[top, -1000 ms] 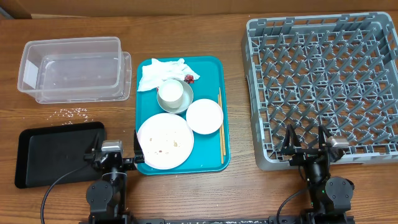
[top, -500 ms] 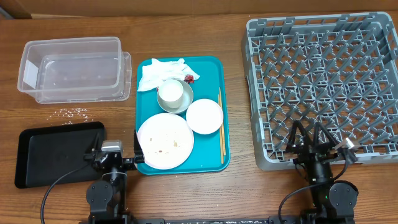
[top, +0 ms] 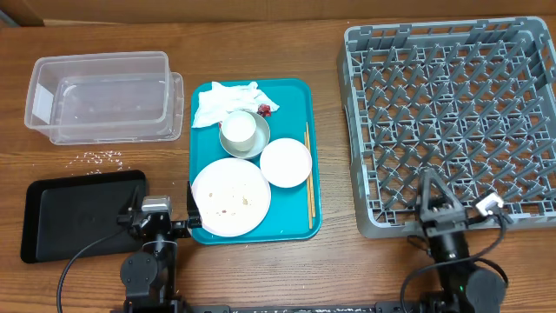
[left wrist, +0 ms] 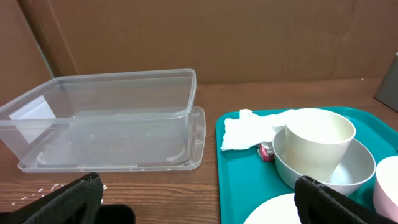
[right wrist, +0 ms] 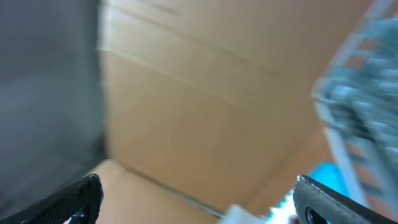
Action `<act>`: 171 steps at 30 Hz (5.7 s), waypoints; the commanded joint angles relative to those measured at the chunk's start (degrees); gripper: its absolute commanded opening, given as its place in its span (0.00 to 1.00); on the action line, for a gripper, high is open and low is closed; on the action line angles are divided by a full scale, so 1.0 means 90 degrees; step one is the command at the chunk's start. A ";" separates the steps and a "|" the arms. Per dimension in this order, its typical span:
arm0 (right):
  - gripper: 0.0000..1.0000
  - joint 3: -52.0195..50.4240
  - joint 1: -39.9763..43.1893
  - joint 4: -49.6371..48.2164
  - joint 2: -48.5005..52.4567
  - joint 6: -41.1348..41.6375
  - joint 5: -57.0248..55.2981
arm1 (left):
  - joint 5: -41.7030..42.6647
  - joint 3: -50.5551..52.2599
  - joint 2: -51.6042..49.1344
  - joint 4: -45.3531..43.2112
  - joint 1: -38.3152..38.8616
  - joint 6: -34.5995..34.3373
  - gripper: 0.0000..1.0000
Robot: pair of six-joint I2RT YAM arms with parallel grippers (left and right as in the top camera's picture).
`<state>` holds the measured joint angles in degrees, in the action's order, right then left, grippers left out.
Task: Sort waste into correct bins and load items into the dishwasher
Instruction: 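Move the right gripper over the teal tray toward the pink bowl, then grasp the pink bowl rim with the right gripper, then lift the pink bowl and carry it to the dish rack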
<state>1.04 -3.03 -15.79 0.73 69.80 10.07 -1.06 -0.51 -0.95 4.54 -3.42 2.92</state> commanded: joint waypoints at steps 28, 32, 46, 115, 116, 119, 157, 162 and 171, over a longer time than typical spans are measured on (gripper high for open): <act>0.99 0.8818 -0.2863 0.6936 0.9022 -0.5481 -0.0262 | 0.0095 0.0027 0.0083 -0.0015 -0.0032 -0.0085 1.00; 1.00 1.0132 -0.3764 0.8087 1.0535 -0.5479 -0.1411 | 0.0095 0.0027 0.0083 -0.0015 -0.0032 -0.0085 1.00; 1.00 1.0428 -0.4668 0.7968 1.2364 -0.5401 -0.0607 | 0.0095 0.0027 0.0083 -0.0015 -0.0032 -0.0085 1.00; 0.04 1.0295 -0.4959 0.7366 1.2976 -0.4915 -0.1807 | 0.0095 0.0027 0.0083 -0.0015 -0.0032 -0.0085 1.00; 0.04 1.0326 -0.4959 0.7395 1.2925 -0.4918 -0.1790 | 0.0095 0.0027 0.0083 -0.0015 -0.0032 -0.0085 1.00; 0.04 1.0450 -0.4942 0.7572 1.2577 -0.4918 -0.1780 | 0.0095 0.0027 0.0083 -0.0015 -0.0032 -0.0085 1.00; 0.04 1.0831 0.2038 0.6064 1.2558 -0.6302 0.6953 | 0.0095 0.0027 0.0083 -0.0015 -0.0032 -0.0085 1.00; 0.04 1.0831 0.2176 0.5948 1.3049 -0.6093 0.7181 | 0.0095 0.0027 0.0083 -0.0015 -0.0032 -0.0085 1.00; 0.04 1.0831 0.2506 0.5804 1.3549 -0.5275 0.7130 | 0.0095 0.0027 0.0083 -0.0015 -0.0032 -0.0085 1.00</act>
<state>98.13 18.39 36.86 121.56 18.65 73.10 -0.86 -0.49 -0.86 4.49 -3.42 2.92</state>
